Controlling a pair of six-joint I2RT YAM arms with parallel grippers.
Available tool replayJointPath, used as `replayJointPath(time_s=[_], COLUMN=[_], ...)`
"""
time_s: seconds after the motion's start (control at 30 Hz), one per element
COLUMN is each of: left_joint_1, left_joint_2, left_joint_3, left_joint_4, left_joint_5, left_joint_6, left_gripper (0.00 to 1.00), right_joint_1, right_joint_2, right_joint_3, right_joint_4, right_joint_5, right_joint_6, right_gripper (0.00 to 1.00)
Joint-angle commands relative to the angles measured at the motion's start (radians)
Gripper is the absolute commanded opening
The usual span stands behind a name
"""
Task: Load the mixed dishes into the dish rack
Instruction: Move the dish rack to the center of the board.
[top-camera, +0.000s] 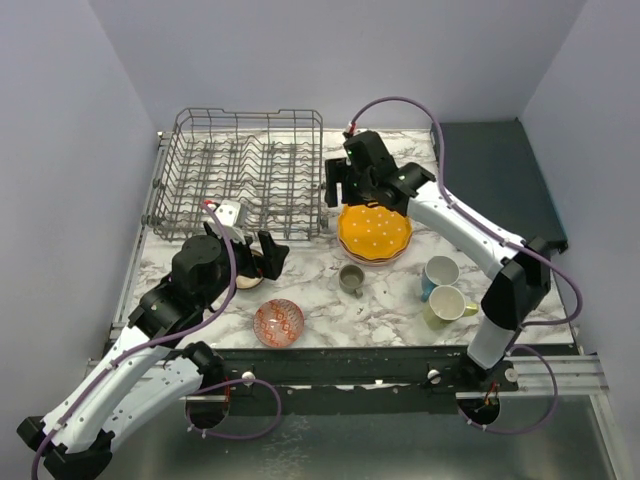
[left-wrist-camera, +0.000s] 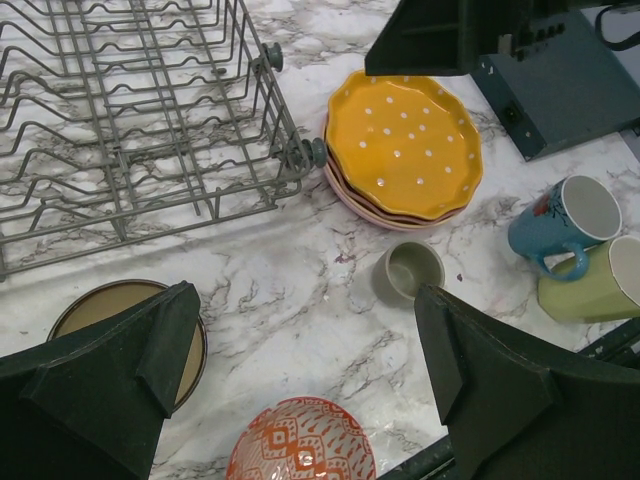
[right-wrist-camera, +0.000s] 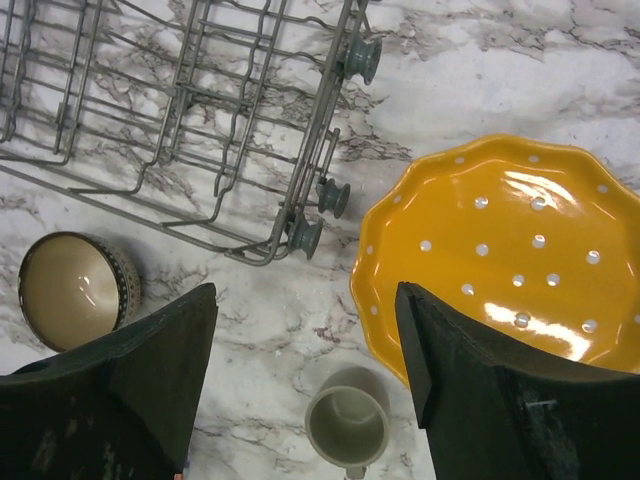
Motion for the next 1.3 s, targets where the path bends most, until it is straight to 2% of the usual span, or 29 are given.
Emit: replayJointPath(time_s=[0.0,0.3,0.57,0.97,1.27], left_joint_1=[-0.001,0.000,-0.001,-0.002,0.000], left_joint_2=[-0.008,-0.023,-0.035,-0.055,-0.054], left_joint_3=[-0.009,-0.010,-0.010,-0.012,-0.013], left_joint_4=[-0.023,-0.024,-0.024,-0.024,-0.024], left_joint_5=[-0.029,-0.032,-0.019,-0.015,-0.016], left_joint_6=[0.012,0.008,0.004,0.001,0.001], left_gripper=[0.99,0.99,0.99,0.99,0.99], right_joint_1=[0.016,0.038,0.040,0.040,0.041], right_joint_2=[0.084,0.293,0.413,0.557,0.606], right_joint_3=[0.074,0.242,0.328,0.469,0.525], right_joint_4=[-0.022,-0.090,-0.115,-0.146,-0.175], right_joint_5=[0.031,0.083,0.132,0.133,0.153], right_joint_6=[0.037,0.064,0.095,0.105,0.067], right_gripper=[0.77,0.70,0.65,0.41,0.19])
